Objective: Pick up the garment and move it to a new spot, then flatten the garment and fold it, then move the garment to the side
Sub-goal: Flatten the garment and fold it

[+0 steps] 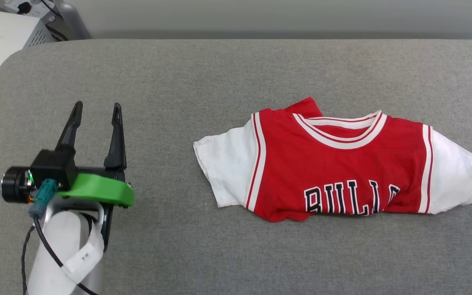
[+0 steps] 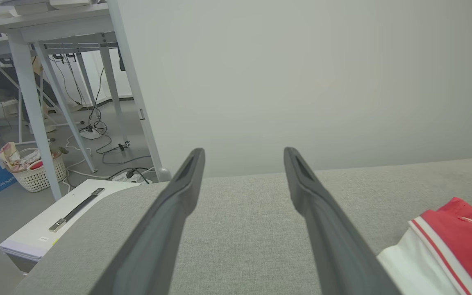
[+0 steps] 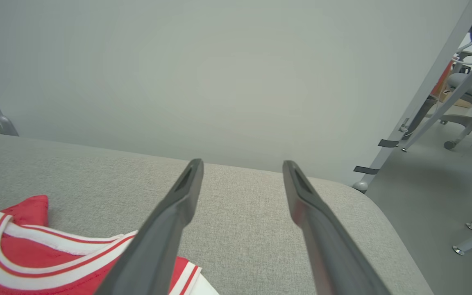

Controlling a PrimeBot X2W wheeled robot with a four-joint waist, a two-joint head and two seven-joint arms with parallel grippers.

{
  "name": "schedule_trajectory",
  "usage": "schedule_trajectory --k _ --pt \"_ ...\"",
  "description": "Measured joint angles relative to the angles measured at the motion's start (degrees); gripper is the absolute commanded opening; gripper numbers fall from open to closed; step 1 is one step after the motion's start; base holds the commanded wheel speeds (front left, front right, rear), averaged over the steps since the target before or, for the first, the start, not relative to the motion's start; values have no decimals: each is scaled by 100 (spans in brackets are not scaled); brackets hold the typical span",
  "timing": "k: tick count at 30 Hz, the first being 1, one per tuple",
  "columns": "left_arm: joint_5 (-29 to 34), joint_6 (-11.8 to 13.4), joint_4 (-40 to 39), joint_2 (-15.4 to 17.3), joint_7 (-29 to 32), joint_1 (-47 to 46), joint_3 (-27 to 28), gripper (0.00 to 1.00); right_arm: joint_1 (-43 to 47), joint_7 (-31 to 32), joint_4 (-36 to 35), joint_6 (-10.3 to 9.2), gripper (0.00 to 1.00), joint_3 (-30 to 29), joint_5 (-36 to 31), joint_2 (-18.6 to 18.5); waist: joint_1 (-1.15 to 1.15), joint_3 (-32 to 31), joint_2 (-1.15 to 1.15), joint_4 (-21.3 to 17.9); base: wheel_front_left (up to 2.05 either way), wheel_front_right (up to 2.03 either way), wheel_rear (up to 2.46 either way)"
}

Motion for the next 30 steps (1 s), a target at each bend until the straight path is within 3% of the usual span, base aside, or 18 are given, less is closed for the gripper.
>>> schedule_trajectory --k 6,11,17,22,30 --pt "-191 -40 522 457 360 -983 -559 100 1161 -5 -1521 0 100 -994 -1123 1055 0 -19 0 -108 0 0 0" --pt "-1082 -44 907 881 1593 -1879 -1548 100 1720 -7 -2365 0 100 -1118 -1452 1534 0 43 0 -178 0 0 0" --pt "-2259 -45 1163 1349 3464 -2842 -2861 100 2028 -5 -2570 0 100 -1027 -1611 1690 0 165 0 -265 0 0 0" --pt "-3398 -45 1384 1524 5097 -3414 -3795 100 2035 -5 -2551 0 100 -894 -1626 1683 0 295 0 -363 0 0 0" --pt "-4027 -45 1812 1829 6196 -3913 -4865 100 1810 -7 -2530 0 100 -753 -1630 1681 0 575 0 -595 0 0 0"
